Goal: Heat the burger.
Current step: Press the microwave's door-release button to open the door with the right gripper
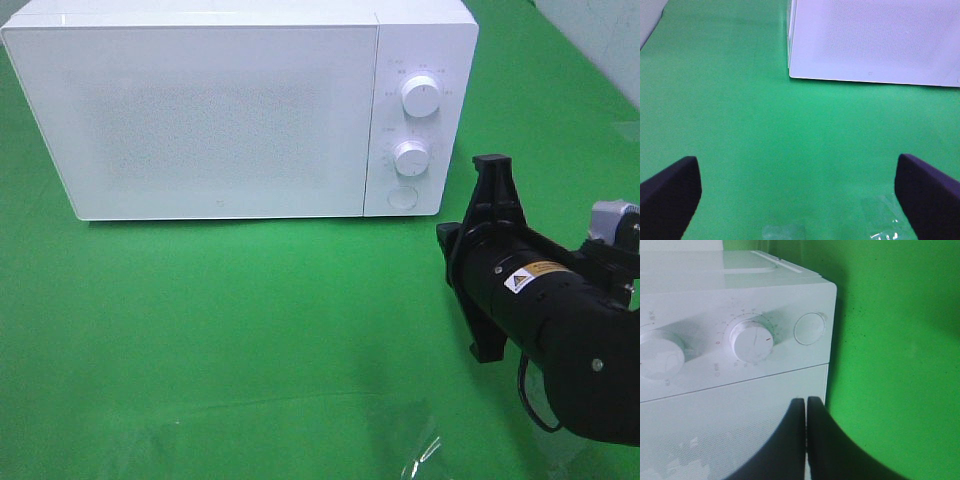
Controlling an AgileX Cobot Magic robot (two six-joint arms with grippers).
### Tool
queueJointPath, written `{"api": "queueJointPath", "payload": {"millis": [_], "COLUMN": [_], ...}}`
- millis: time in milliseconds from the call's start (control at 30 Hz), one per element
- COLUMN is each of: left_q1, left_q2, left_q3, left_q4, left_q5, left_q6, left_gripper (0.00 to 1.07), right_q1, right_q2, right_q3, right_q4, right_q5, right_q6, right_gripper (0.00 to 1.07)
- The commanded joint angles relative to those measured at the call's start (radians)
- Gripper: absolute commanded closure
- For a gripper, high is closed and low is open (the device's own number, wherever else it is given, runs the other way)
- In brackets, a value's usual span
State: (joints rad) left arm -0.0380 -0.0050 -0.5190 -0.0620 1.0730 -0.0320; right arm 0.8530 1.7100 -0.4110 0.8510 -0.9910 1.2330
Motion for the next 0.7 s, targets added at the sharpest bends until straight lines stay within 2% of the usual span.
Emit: {"api": "queueJointPath", "payload": {"millis": [33, 200, 333, 467, 700], "left_q1": [0.003, 0.003, 0.003, 0.003, 0.003], "left_q2": [-0.016, -0.016, -0.016, -0.016, -0.016], "left_q3": [0.003, 0.003, 0.003, 0.003, 0.003], "left_q4": [-0.002, -0.002, -0.002, -0.002, -0.002], "left_q5": [-0.006, -0.006, -0.006, -0.006, -0.006], "left_q6": [-0.001, -0.001, -0.001, -0.001, -0.001], "left_gripper": [0.1, 0.1, 0.1, 0.1, 0.1], "right_q1": [-0.001, -0.012, -0.087, -0.11, -0.157], "right_q2": [0.029, 0.029, 0.029, 0.029, 0.062], "right_q3": [-0.005, -0.005, -0.005, -0.009, -0.067], "right_q4": [-0.009, -0.012, -0.042, -0.053, -0.118], "right_q5": [0.01, 0.013, 0.042, 0.05, 0.084], "right_q6": [0.048, 0.053, 0.053, 0.049, 0.042], "right_gripper": [1.07, 1.07, 1.07, 1.07, 1.07]}}
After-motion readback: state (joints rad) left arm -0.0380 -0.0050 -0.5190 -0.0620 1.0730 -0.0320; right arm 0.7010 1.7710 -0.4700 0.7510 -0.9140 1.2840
